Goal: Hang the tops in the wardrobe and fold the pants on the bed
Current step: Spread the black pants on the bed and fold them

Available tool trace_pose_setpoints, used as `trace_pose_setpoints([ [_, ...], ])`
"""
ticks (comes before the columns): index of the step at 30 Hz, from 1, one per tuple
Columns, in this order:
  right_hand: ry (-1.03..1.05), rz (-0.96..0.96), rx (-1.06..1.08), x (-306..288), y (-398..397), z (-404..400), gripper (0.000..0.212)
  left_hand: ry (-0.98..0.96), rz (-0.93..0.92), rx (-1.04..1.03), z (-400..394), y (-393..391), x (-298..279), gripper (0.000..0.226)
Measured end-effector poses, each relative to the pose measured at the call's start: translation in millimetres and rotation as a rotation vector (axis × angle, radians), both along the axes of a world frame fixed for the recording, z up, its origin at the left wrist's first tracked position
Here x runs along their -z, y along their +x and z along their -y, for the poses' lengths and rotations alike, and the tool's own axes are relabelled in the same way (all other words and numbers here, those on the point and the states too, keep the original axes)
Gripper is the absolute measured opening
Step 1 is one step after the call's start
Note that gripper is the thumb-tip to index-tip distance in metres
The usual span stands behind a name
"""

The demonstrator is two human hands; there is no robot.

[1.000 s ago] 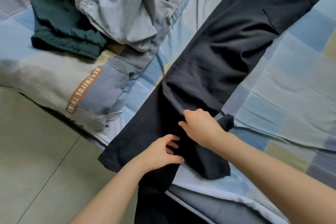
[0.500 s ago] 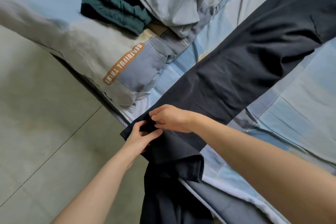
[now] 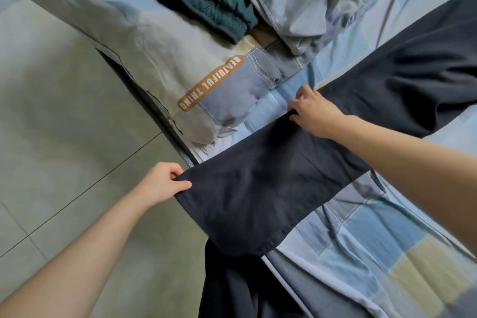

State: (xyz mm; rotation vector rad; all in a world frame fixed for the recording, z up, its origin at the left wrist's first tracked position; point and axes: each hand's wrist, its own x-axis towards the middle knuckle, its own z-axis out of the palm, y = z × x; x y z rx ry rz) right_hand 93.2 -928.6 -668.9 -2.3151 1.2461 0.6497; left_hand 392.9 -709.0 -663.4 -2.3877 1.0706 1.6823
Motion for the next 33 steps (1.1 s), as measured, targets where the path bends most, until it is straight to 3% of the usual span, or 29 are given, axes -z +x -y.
trace_pose_setpoints([
  [2,0.015,0.006,0.024,3.9,2.9,5.2,0.025,-0.001,0.006,0.025,-1.0,6.1,4.5,0.014],
  [5,0.003,-0.018,-0.032,7.5,8.7,0.6,0.028,0.125,-0.186,-0.013,-1.4,-5.6,10.0,0.019],
  [7,-0.020,0.075,0.035,4.0,12.0,-6.0,0.035,0.198,-0.245,-0.048,0.1,-13.1,13.0,0.016],
  [10,-0.175,0.406,0.456,-7.7,3.3,-32.4,0.022,0.221,-0.226,-0.033,3.8,-15.1,16.9,0.016],
  [12,-0.184,0.497,0.808,-11.7,-14.5,-69.4,0.010,0.214,-0.215,-0.024,4.0,-12.7,16.3,0.019],
  [16,0.076,0.359,1.464,1.8,-62.8,-163.8,0.022,0.170,-0.212,-0.079,1.1,-14.7,13.9,0.030],
  [20,0.418,0.549,1.932,10.4,-74.7,-204.3,0.029,0.127,-0.134,-0.169,-1.7,-19.7,14.6,0.051],
  [23,0.483,0.512,1.878,14.8,-73.2,-209.5,0.032,0.138,-0.156,-0.148,-5.1,-21.6,12.5,0.044],
  [28,0.225,0.313,1.471,15.0,-81.1,-207.6,0.033,0.160,-0.156,-0.084,-6.8,-34.3,13.4,0.037],
  [31,0.177,0.373,1.412,9.8,-92.3,-214.4,0.037,0.140,-0.137,-0.116,-5.5,-32.8,13.8,0.035],
  [33,0.052,0.277,1.321,5.8,-104.9,-222.9,0.035,0.114,-0.127,-0.079,-3.7,-30.9,11.6,0.029],
])
